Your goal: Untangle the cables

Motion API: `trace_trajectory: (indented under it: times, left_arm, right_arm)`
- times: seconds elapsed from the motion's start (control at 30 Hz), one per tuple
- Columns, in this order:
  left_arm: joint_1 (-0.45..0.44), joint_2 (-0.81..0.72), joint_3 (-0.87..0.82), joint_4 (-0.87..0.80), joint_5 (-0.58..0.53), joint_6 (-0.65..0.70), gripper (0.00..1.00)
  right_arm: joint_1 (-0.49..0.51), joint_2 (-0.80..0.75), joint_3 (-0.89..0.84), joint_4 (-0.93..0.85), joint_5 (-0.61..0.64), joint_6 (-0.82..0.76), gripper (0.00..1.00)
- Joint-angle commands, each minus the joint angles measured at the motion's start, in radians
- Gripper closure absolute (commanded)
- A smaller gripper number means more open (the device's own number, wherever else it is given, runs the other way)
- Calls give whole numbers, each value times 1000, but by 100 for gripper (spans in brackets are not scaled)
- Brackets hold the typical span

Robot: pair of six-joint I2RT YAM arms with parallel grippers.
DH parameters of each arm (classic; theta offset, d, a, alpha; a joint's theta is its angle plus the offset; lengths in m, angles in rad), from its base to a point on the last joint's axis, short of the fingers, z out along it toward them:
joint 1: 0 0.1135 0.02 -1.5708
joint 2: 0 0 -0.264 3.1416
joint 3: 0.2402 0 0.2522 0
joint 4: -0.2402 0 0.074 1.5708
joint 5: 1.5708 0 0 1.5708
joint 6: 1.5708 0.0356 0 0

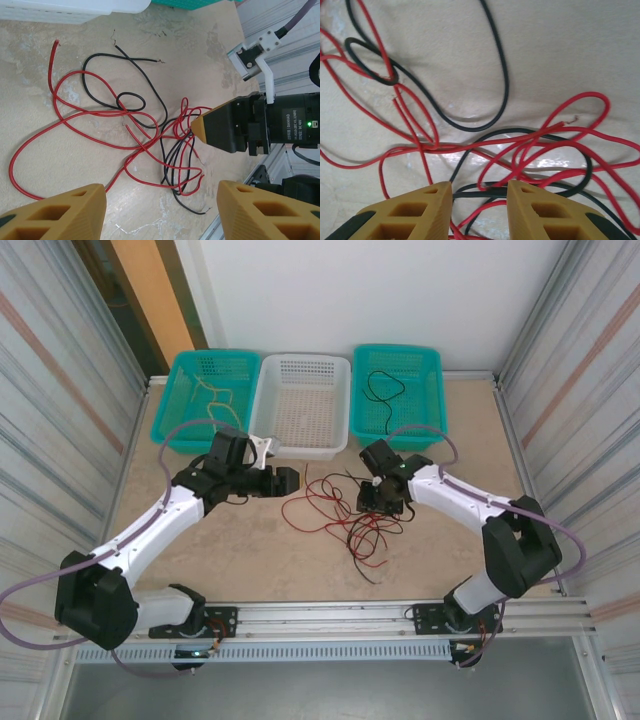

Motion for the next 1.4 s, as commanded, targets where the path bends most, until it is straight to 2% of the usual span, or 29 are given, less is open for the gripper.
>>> trace_trajectory:
  times: [0.0, 0.27, 0.47, 0.67, 0.83, 0.87, 0.9, 0.93, 1.0, 1.07, 1.23, 1.33, 1.37]
  left_arm:
    - [-8, 0, 35, -11, 12, 22, 39]
    - [-8, -1, 40, -17, 5, 22, 39]
    - [-8, -3, 45, -30, 1, 25, 39]
    - [-7, -33, 36, -58, -20, 41, 39]
    - [0, -44, 22, -65, -24, 45, 39]
    - [2, -44, 22, -64, -22, 43, 39]
    - [2, -44, 21, -61, -21, 42, 39]
    - [2, -43, 22, -58, -21, 41, 39]
    - [2, -40, 24, -56, -18, 39, 39]
    - [2, -37, 27, -56, -17, 39, 39]
    - [2, -41, 30, -57, -17, 38, 39]
    - [2, -44, 28, -56, -15, 35, 39]
    - [2, -45, 28, -54, -15, 35, 39]
  right_arm:
    - [15, 24, 64, -42, 19, -18, 67]
    - [29, 120, 183, 1, -8, -59, 61]
    - [43, 277, 325, 25, -37, -123, 60]
    - [43, 409, 403, 14, -27, -147, 65]
    - [49, 424, 395, 21, -16, -158, 69]
    - [51, 424, 392, 20, -15, -160, 73]
    - [54, 424, 390, 19, -13, -163, 85]
    - [56, 421, 390, 14, -1, -164, 93]
    - [63, 397, 383, 5, 29, -165, 100]
    - [65, 363, 370, 11, 36, -166, 99]
    - [71, 287, 337, 13, 38, -165, 76]
    - [77, 277, 317, 16, 34, -164, 82]
    - [78, 278, 309, 20, 34, -161, 77]
